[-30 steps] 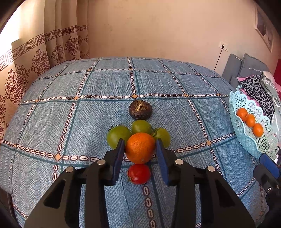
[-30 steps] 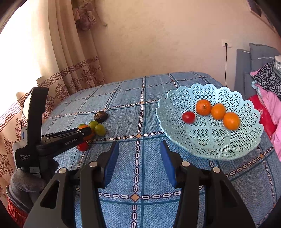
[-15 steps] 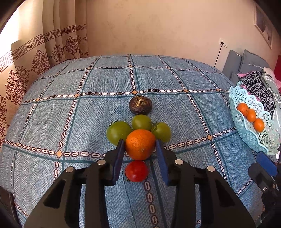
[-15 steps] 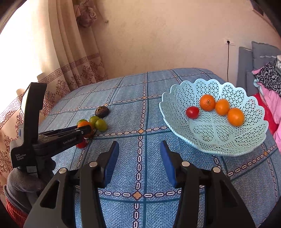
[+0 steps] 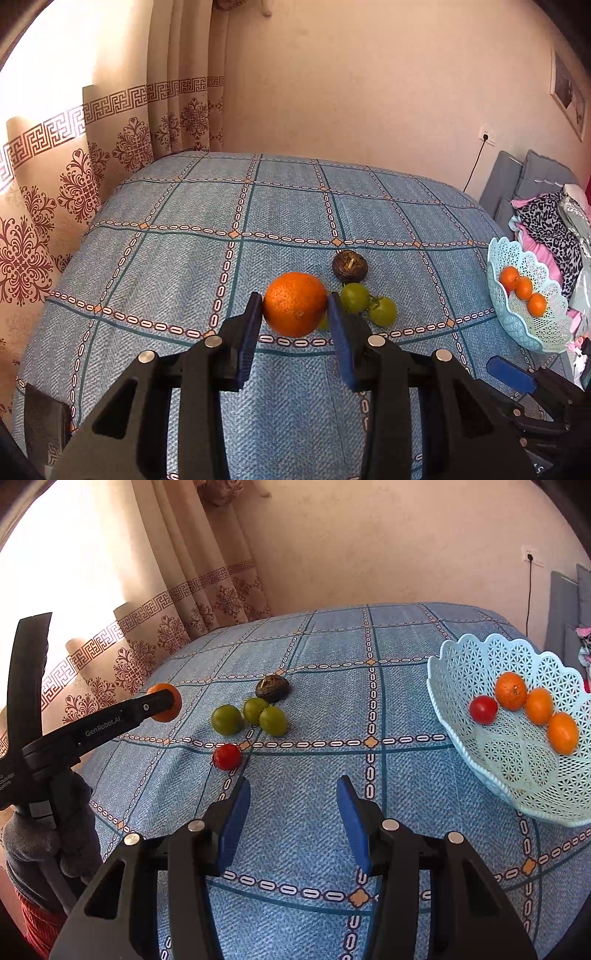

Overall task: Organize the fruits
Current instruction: 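Close the left tool on the orange and lift it, then grasp the red tomato with the right tool while the left tool holds the orange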

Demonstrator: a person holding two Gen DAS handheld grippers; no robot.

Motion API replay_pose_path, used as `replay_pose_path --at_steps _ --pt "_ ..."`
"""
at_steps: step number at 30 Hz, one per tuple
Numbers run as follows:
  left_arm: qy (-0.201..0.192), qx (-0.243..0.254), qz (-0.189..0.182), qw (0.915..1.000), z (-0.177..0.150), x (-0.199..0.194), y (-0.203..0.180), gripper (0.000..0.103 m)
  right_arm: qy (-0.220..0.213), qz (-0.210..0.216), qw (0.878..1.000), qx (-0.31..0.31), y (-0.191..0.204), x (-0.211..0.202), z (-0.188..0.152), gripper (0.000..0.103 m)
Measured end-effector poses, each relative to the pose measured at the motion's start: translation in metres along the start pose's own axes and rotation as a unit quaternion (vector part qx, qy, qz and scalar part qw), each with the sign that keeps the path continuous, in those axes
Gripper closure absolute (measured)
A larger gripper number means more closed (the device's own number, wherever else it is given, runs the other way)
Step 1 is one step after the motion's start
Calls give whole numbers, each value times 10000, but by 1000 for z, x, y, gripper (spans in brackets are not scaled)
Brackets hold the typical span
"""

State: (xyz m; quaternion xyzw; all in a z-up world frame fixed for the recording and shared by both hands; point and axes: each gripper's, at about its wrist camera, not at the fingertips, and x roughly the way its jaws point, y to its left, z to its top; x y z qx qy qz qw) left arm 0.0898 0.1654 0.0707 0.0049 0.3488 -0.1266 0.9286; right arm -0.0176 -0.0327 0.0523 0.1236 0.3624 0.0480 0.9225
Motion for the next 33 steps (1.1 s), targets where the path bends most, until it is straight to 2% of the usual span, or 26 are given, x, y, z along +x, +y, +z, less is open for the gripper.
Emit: replay_pose_path --at_steps 10,14,24,28,33 --pt "54 -215 250 9994 -6 7 27 66 454 413 9976 -305 35 46 15 54" --pt "29 -225 361 9991 -8 9 32 66 555 457 9962 -495 50 62 21 55" --pt "83 -391 287 9988 -12 12 42 66 764 306 9943 -670 65 99 30 66" --pt "8 -366 300 9989 -11 9 41 66 740 211 9943 -735 66 103 28 71" --pt "77 -347 262 9990 -13 12 40 66 686 159 9947 -751 64 98 24 73"
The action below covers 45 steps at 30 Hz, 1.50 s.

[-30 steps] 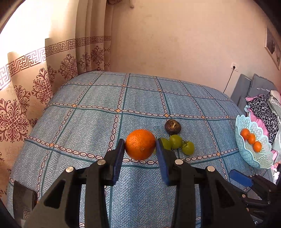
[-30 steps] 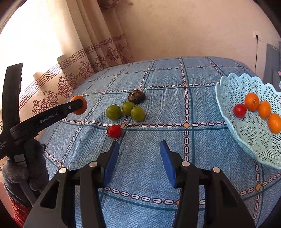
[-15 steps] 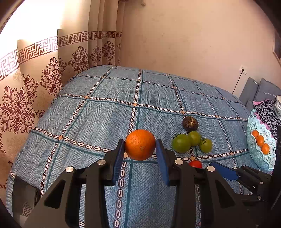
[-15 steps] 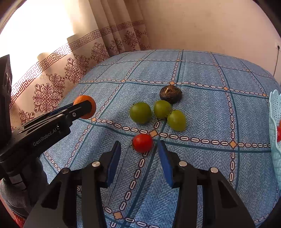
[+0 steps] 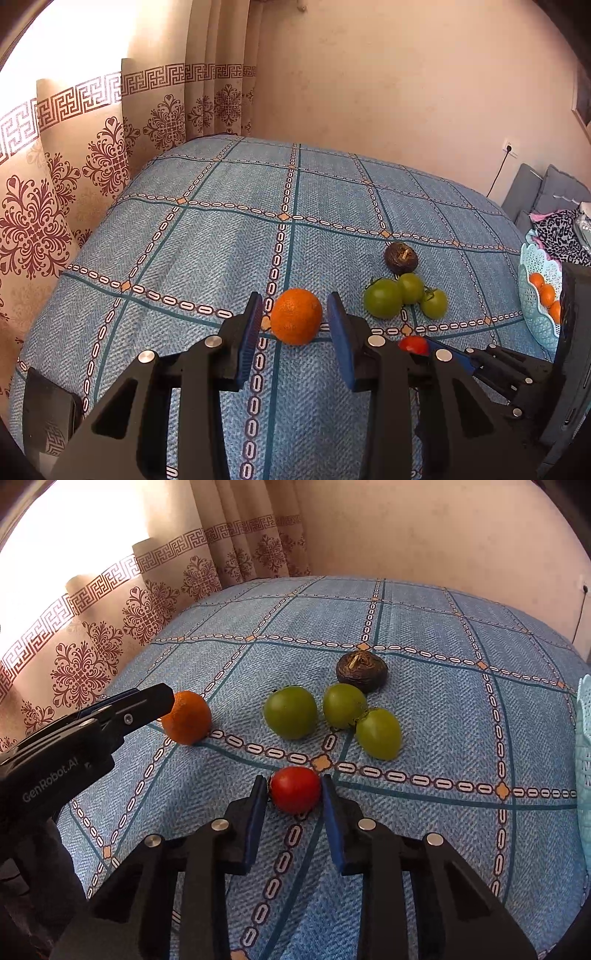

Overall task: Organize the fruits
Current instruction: 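Grasp the red tomato with the right tool while the left tool holds the orange, then carry the red tomato into the basket and open the right tool while the left tool carries the orange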

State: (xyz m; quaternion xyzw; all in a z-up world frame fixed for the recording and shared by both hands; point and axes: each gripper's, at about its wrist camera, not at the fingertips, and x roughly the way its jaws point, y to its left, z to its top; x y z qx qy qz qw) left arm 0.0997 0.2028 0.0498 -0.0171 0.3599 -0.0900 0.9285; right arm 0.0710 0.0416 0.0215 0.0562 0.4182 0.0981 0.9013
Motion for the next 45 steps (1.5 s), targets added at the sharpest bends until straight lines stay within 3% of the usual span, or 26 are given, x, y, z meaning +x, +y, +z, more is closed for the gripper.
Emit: replay_pose_path --at_steps 5,7,12,14,16,29,45 --pt "189 -100 -37 9998 -2 7 3 61 -104 -24 9998 148 -8 -12 -5 73" --pt "289 -124 -87 9995 -4 12 3 46 -145 -5 9997 203 -11 -18 -7 73" --pt "413 -72 -92 9991 -8 21 -1 45 -250 46 9993 262 -18 -32 -12 73" --pt "505 -87 -120 9986 -9 27 0 48 -285 75 9992 272 -18 -36 -13 73" --pt "619 -170 -153 9978 -9 32 4 67 -301 93 9991 275 -19 -38 -14 73" --pt "417 -14 -79 9991 -12 22 -7 68 -318 40 9987 395 -21 -41 -19 73" --pt "128 249 -241 9993 -8 -1 -29 70 -917 -116 9924 817 -48 -102 -23 73"
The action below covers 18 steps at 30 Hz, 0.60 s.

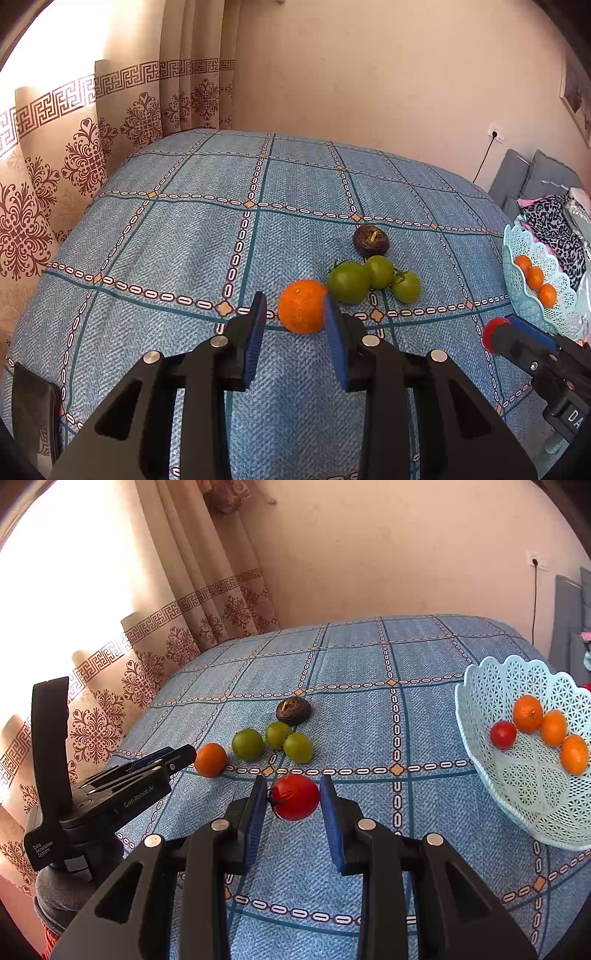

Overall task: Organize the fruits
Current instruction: 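Carry the red tomato into the basket and open the right tool while the left tool carries the orange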

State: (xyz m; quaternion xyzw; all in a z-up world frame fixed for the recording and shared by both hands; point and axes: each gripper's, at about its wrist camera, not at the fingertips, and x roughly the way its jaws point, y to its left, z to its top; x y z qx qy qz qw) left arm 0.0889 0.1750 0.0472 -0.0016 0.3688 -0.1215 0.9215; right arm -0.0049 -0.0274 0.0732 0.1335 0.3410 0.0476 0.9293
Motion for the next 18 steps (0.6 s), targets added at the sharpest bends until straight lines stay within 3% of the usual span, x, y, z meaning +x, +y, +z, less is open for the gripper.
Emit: replay_pose_path --at_steps 8,12,18 --pt "97 21 -9 10000 -1 4 -6 68 -114 -99 9996 227 -22 -17 -4 73" --pt "267 51 -99 9996 -2 16 -8 46 -122 -106 9994 302 -26 -20 -8 73" --pt "404 195 -17 9990 -3 31 -13 46 -260 -215 9985 438 -38 -29 -7 73"
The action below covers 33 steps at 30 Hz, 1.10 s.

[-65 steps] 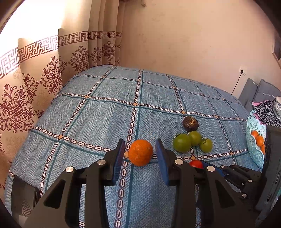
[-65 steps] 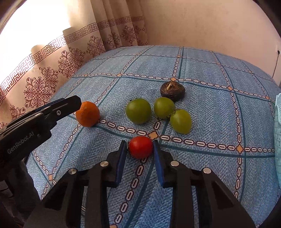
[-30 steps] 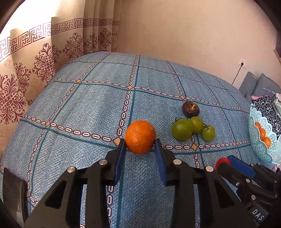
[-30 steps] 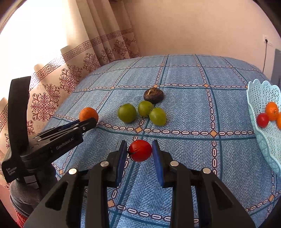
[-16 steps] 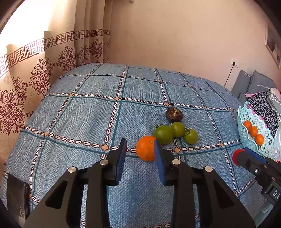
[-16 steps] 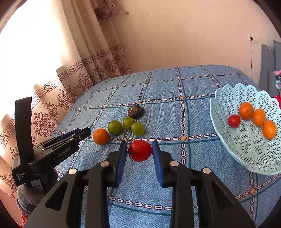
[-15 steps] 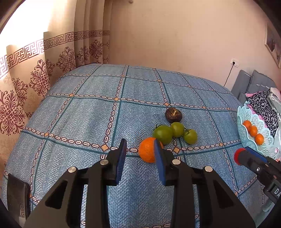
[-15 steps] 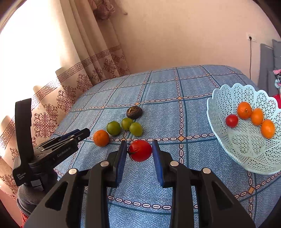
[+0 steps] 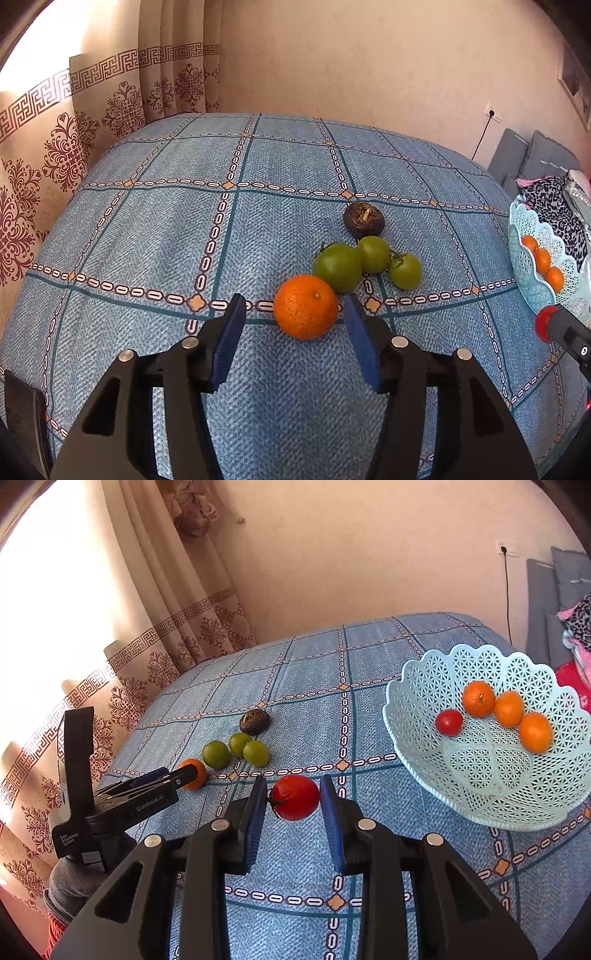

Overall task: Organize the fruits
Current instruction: 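Carry the red tomato into the basket and open the right tool while the left tool carries the orange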

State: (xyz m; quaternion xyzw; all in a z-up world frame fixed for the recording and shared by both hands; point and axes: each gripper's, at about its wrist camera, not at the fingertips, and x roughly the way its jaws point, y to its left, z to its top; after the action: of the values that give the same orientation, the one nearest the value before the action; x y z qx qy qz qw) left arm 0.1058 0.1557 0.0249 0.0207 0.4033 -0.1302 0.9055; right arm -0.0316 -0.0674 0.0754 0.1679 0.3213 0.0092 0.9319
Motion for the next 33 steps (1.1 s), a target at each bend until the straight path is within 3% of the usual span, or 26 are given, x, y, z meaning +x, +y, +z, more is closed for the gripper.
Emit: replay_pose_path --at_steps 3,6,15,29,33 --pt "82 10 18 10000 0 8 -1 49 -119 -110 9999 40 -7 -7 2 73" --pt "139 -3 -211 9997 1 11 -1 64 -232 -207 9994 116 -16 -14 5 73" --pt "91 133 -120 9998 0 -3 -13 64 -457 -519 9969 381 -48 -31 8 73" --pt "-384 587 -532 9961 9 -50 -73 64 -617 -1183 9881 761 -102 -46 6 72" --pt "-453 764 -658 9939 11 -56 -93 64 -670 -1243 9871 755 -107 -49 6 61"
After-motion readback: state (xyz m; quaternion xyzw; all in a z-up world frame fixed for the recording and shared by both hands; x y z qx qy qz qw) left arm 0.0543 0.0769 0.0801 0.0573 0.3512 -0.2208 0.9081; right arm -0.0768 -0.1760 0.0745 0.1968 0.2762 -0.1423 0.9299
